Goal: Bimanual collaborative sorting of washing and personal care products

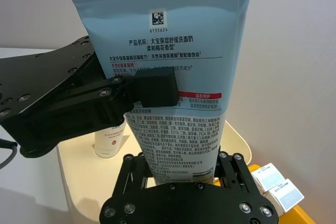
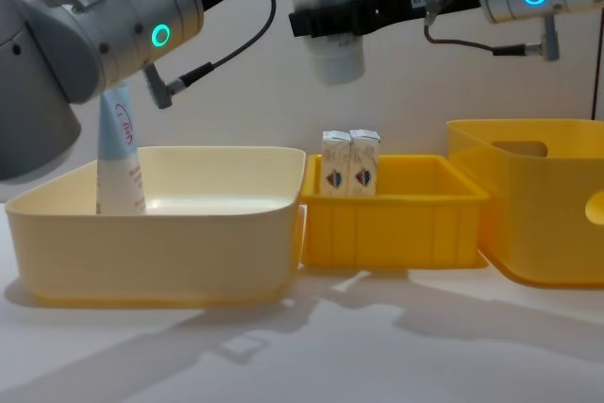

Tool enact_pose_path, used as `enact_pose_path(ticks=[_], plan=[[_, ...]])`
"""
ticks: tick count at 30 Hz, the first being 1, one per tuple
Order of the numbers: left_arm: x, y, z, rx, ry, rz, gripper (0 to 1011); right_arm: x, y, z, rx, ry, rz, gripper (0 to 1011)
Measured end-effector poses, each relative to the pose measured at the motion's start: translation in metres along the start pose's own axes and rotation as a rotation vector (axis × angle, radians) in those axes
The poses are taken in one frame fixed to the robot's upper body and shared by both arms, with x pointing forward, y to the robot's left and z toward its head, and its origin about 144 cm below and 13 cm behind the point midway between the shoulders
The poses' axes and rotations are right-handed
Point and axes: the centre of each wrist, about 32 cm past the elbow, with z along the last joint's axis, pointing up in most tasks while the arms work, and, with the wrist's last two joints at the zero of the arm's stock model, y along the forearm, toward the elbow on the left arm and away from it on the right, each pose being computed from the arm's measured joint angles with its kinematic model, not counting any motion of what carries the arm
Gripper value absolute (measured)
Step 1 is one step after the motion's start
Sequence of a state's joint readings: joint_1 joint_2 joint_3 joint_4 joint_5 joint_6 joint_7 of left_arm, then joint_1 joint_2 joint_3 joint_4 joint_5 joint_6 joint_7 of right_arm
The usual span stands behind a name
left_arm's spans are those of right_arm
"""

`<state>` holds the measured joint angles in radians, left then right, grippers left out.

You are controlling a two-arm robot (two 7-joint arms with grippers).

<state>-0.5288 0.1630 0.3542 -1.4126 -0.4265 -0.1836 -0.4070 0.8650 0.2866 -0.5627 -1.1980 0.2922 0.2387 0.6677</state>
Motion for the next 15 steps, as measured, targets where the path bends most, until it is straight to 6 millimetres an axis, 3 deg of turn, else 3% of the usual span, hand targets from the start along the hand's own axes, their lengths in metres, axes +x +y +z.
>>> enact_pose_path(ticks=[15], plan=[[0.0, 0.0, 0.0, 0.0, 0.0, 0.0, 186, 0.0001, 0.0002, 0.0003, 0.001, 0.0, 0.0, 536]])
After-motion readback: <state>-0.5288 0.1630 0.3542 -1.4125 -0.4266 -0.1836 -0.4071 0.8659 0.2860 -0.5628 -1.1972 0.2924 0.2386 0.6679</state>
